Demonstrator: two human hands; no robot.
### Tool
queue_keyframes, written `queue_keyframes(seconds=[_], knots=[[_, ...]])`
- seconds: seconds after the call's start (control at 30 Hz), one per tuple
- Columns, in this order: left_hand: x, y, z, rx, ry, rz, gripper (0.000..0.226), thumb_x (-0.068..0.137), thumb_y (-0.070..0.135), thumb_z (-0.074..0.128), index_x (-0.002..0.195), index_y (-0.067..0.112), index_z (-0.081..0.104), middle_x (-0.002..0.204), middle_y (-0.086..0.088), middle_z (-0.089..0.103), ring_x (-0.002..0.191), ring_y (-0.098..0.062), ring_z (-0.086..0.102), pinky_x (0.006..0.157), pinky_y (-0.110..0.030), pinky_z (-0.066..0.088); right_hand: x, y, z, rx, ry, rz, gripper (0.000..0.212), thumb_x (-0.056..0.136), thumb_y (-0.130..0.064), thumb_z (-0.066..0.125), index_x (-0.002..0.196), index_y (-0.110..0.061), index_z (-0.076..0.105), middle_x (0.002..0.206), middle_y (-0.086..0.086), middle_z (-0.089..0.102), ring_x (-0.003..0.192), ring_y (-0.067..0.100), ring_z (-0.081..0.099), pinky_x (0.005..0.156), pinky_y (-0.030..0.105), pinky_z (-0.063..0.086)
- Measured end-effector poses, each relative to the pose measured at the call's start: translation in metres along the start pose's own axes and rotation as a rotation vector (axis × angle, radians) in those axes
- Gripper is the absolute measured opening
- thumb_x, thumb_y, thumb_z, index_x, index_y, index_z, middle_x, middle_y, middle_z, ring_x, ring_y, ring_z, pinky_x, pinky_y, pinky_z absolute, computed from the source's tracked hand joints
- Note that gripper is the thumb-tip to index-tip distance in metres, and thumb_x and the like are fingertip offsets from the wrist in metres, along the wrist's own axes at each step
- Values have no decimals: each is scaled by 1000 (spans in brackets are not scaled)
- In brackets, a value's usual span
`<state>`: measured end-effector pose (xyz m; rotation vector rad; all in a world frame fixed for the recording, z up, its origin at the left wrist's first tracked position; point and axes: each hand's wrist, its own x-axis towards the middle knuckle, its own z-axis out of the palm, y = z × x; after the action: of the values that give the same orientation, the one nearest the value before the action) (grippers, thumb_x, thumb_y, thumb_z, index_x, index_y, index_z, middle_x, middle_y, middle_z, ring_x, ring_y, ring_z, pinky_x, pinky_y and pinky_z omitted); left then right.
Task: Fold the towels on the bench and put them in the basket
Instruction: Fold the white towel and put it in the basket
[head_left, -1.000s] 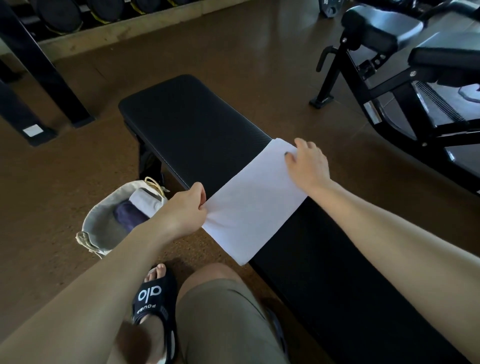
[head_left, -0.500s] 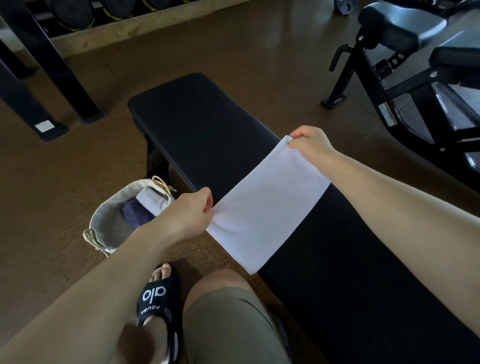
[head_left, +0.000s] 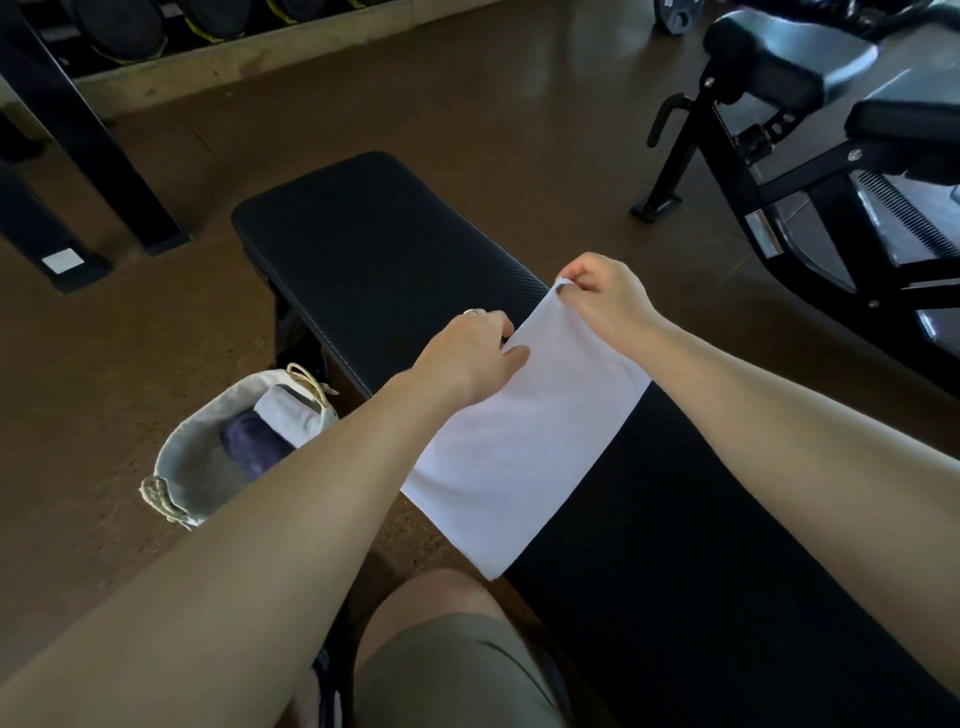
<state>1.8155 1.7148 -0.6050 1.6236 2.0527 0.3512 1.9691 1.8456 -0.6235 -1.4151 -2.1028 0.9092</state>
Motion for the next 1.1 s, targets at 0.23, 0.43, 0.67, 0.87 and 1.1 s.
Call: queue_keyframes(seconds=[0.23, 0.43, 0.67, 0.87, 1.1], knots=[[27, -4, 11, -49, 31, -70, 16, 97, 38, 59, 99, 22, 61, 95, 4, 64, 86, -18, 62, 78, -43, 58, 1, 6, 6, -35, -31, -64, 7, 100, -14, 56, 99, -19, 61, 91, -3, 64, 80, 7, 57, 64, 18, 39], [31, -4, 10, -121, -1, -66, 11, 97, 36, 59, 98, 26, 61, 93, 5, 65, 84, -18, 65, 78, -43, 60, 2, 3, 7, 15, 11, -51, 10, 95, -8, 61, 98, -17, 62, 93, -1, 66, 81, 9, 61, 64, 18, 42], [25, -4, 12, -28, 38, -67, 16, 102, 30, 50, 103, 16, 58, 95, -1, 62, 84, -23, 61, 70, -41, 51, -1, 16, 19, -379, 18, -224, 9, 105, -20, 50, 109, -16, 56, 107, 2, 58, 88, 17, 54, 64, 25, 36], [6, -6, 28, 307, 159, 52, 25, 98, 2, 51, 119, 13, 42, 116, -9, 52, 83, -23, 51, 65, -37, 43, -3, 14, 26, -659, 168, -226, 25, 107, -33, 42, 118, -15, 57, 114, 9, 63, 104, 30, 60, 88, 42, 45], [-13, -10, 29, 586, 177, 259, 71, 91, 0, 58, 148, 26, 27, 133, -7, 41, 95, -22, 42, 74, -32, 40, -10, 3, 26, -754, 193, -198, 25, 107, -30, 43, 118, -12, 56, 114, 12, 61, 104, 33, 59, 88, 42, 43]])
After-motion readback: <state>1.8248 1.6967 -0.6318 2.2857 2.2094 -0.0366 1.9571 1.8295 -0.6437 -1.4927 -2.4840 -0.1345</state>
